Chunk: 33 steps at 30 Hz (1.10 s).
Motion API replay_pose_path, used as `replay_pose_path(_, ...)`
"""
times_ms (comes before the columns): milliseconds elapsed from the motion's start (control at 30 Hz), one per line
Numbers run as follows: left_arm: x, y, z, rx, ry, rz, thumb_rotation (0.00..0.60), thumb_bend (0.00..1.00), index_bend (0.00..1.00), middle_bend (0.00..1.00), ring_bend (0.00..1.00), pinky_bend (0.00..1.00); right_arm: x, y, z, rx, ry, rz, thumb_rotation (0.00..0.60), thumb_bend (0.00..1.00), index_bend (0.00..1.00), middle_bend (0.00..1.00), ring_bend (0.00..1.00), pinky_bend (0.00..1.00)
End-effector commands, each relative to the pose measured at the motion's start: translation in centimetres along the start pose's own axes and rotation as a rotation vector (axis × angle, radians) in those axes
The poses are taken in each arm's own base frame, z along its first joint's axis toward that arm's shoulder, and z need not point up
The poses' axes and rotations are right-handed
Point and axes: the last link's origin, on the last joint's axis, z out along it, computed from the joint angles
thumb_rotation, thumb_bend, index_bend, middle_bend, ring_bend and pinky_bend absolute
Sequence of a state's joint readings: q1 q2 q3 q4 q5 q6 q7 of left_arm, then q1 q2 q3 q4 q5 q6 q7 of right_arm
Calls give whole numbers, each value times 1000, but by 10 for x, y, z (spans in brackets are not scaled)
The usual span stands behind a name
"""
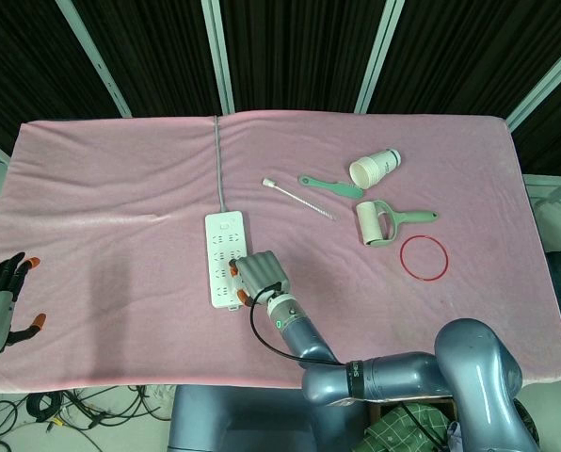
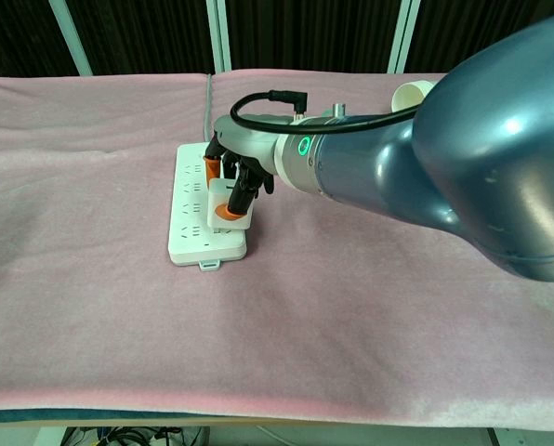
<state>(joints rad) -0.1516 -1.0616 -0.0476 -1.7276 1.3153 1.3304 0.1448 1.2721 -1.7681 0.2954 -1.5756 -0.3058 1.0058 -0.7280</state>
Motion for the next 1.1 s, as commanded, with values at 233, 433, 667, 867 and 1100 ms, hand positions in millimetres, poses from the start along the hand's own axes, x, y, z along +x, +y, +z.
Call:
replay_pose_path(233,0,0,-1,2,0,0,600,297,77,0,0,0,-1,0,0,-3,-4,2,600,361,746,594,603,465)
replay_pose_path(433,0,0,0,3,-4,2,600,297,77,0,0,0,0,1,1,-9,-2,-3,600,362,746,594,604,468)
replay_pose_path(667,0,0,0,4,-5,4,600,297,76,0,0,0,0,0,1,-8,-1,-5,600,361,747,595,605,468)
replay_pose_path(867,0,0,0,6,-6,4,600,297,77,0,0,0,1,1,0,-10,-2,-6,600,361,747,595,605,469)
replay_pose_path(1100,-1,-1,0,8,-9,6,600,297,77,0,0,0,1,1,1,-6,1,-10,600,362,783,624,627,484)
